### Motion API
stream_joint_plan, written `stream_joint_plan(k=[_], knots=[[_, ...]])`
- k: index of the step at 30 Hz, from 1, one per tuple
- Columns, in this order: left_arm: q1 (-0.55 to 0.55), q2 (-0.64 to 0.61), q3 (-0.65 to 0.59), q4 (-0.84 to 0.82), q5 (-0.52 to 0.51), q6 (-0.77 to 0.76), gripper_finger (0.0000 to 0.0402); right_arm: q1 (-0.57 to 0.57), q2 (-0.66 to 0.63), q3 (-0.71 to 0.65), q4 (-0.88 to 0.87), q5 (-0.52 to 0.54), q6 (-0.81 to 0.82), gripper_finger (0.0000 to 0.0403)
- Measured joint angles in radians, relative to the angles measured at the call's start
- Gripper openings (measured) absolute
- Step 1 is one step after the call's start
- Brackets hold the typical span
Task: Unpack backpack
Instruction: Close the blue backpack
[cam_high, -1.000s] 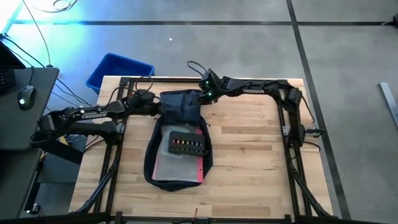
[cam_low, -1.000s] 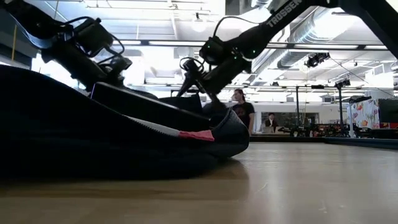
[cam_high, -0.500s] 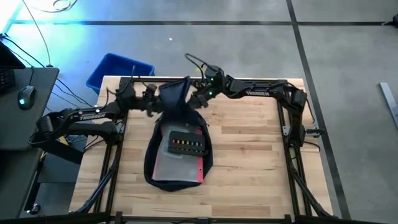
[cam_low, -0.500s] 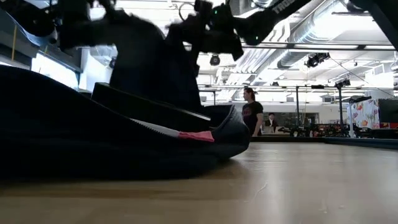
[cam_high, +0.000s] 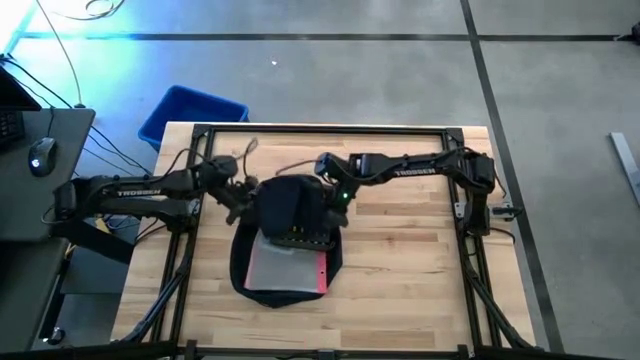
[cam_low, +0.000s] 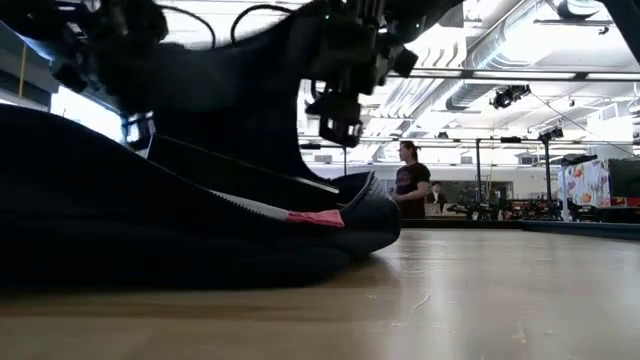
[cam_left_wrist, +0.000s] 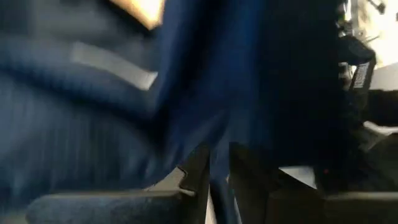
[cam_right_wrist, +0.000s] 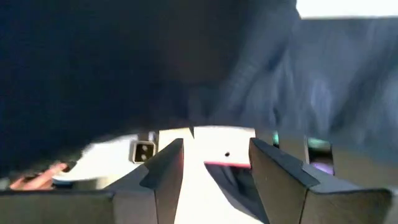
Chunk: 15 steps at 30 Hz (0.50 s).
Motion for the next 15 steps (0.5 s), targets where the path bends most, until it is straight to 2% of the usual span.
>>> stream_joint_plan(k=[7, 10, 15], knots=[[-0.083, 0.000, 0.000, -0.243, -0.081, 0.123, 0.0042, 0.030, 0.000, 0.000, -0.096, 0.083, -0.003, 0.0165], [-0.105, 0.000, 0.000, -0.285, -0.104, 0.133, 0.0042, 0.048, 0.000, 0.000, -0.131, 0.153, 0.016, 0.0165], [-0.142, 0.000, 0.000, -0.295, -0.122, 0.147, 0.0042, 0.107, -0.002, 0.000, -0.130, 0.204, 0.070, 0.0165]])
